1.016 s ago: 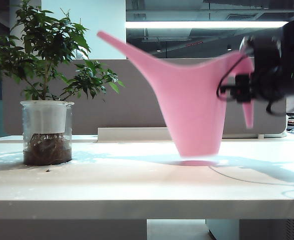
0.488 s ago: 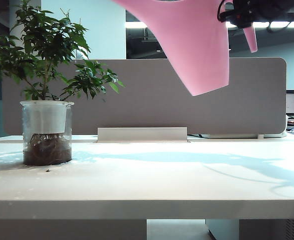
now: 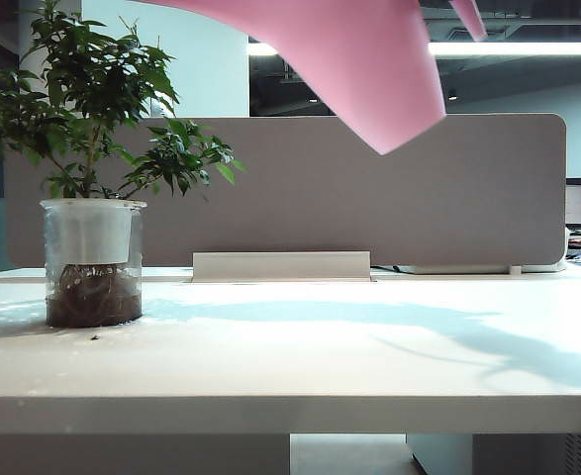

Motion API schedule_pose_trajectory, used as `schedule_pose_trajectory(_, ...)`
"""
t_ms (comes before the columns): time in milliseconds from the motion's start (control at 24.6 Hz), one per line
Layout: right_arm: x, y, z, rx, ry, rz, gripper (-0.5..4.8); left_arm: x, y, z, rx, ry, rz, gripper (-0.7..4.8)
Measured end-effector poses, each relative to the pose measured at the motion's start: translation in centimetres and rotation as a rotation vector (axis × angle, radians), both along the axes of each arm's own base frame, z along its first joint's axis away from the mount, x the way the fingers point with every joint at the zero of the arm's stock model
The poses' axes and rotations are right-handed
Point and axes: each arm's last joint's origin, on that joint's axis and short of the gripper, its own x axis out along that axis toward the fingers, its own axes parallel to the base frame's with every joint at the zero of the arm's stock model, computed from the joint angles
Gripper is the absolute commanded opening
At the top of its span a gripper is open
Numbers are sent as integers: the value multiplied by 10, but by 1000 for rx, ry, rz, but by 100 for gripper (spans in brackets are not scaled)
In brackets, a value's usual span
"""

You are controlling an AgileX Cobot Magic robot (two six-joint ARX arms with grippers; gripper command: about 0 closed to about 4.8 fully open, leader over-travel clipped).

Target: Pick up the watering can from the table, water the potted plant, and put the can back.

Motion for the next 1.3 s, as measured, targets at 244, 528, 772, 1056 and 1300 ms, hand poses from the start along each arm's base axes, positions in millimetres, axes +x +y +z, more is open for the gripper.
schedule_pose_trajectory(244,-8,21,8,-130,-41,-19,-1,0,0,0,0,0,0,-5)
schedule_pose_trajectory(528,-9,27,20,-186,-77,-57,-1,0,0,0,0,0,0,-5)
schedule_pose_trajectory(772,-8,26,35,-193,-103,-82,-1,0,0,0,0,0,0,-5)
schedule_pose_trajectory(1056,-1,33,43,-332,-112,-98,-1,0,0,0,0,0,0,-5)
schedule_pose_trajectory(1300,1,37,48,-410,-147,-97,-1,0,0,0,0,0,0,-5)
